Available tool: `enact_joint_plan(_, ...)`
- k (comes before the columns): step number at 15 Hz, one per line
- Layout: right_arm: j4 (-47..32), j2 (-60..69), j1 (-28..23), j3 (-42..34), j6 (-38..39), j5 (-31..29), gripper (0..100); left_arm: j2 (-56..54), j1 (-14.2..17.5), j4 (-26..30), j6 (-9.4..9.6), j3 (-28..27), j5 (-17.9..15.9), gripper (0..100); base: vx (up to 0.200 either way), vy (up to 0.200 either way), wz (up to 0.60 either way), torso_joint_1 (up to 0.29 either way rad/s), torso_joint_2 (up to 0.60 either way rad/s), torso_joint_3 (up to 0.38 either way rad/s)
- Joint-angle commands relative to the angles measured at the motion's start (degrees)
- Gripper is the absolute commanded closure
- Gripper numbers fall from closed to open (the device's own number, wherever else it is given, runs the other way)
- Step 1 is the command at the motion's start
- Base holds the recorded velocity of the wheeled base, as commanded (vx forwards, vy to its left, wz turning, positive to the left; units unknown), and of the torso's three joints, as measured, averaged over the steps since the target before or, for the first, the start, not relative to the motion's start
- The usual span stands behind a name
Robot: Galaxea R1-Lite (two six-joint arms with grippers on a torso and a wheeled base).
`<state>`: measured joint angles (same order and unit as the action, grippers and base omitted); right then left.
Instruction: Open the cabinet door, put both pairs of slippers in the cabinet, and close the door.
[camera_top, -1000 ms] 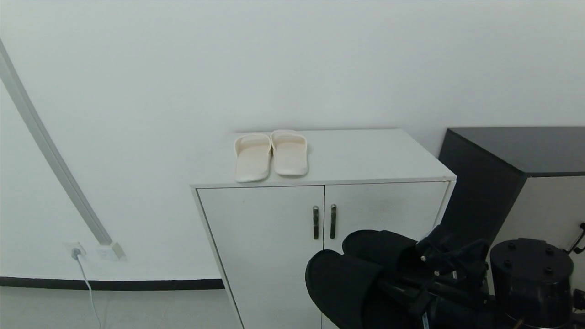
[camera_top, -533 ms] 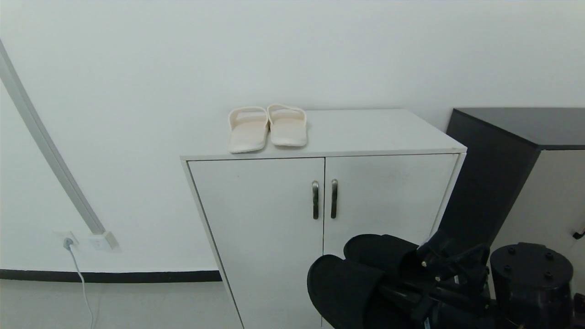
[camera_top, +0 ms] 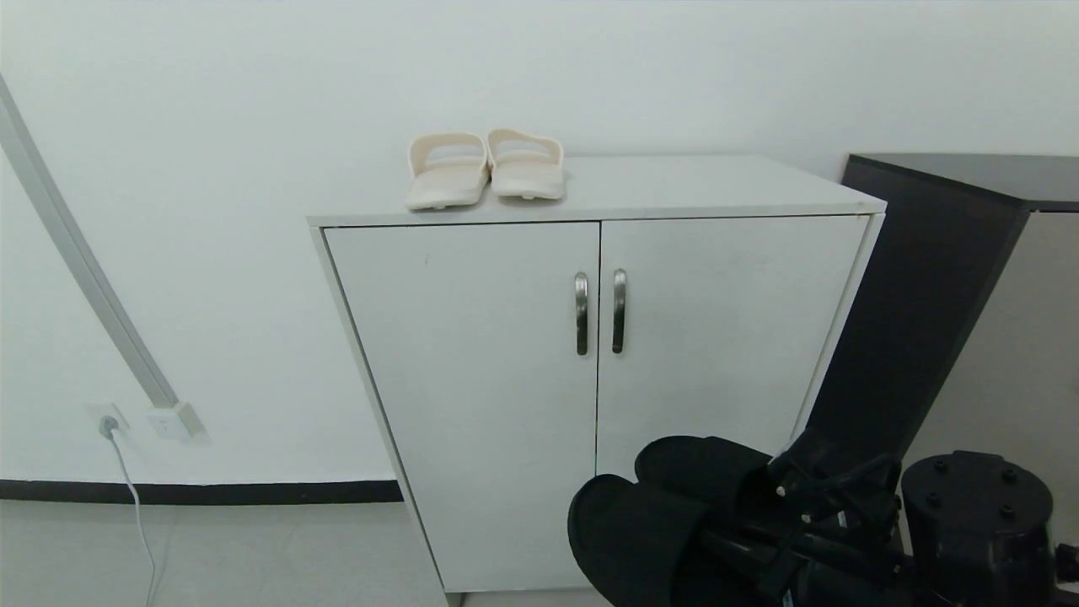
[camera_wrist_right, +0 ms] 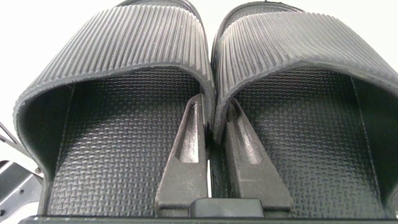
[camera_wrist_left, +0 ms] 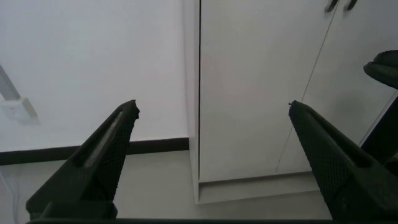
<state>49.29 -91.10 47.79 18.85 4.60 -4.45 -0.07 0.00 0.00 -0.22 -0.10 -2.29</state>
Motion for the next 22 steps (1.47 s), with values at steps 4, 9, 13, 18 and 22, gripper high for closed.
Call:
enact_joint_plan(4,0.0,-0.6,0.0,-0.3,0.0,0.1,100,0.1,0.0,0.0,-0.04,0.0,0.4,0,0.0,0.0,0.0,-0.034,0.38,0.323)
enact_joint_plan(9,0.1,-0.1,0.0,-0.3,-0.1,0.0,100,0.2,0.0,-0.2,1.27,-0.2,0.1,0,0.0,0.0,0.0,-0.009,0.07,0.069)
enact_joint_plan(13,0.1,-0.2,0.0,-0.3,-0.1,0.0,100,0.1,0.0,-0.5,-0.92,-1.0,0.6,0,0.0,0.0,0.0,0.0,0.0,0.0)
enact_joint_plan(18,0.1,-0.4,0.1,-0.3,0.0,0.0,100,15.9,-0.3,-0.7,-1.63,-6.9,-9.7,0,0.0,0.0,0.0,0.0,0.0,0.0)
enact_joint_plan(22,0.1,0.0,0.2,-0.4,-0.1,-0.1,100,34.8,-0.6,-9.8,-1.27,-12.7,-23.1,0,0.0,0.0,0.0,0.0,0.0,0.0)
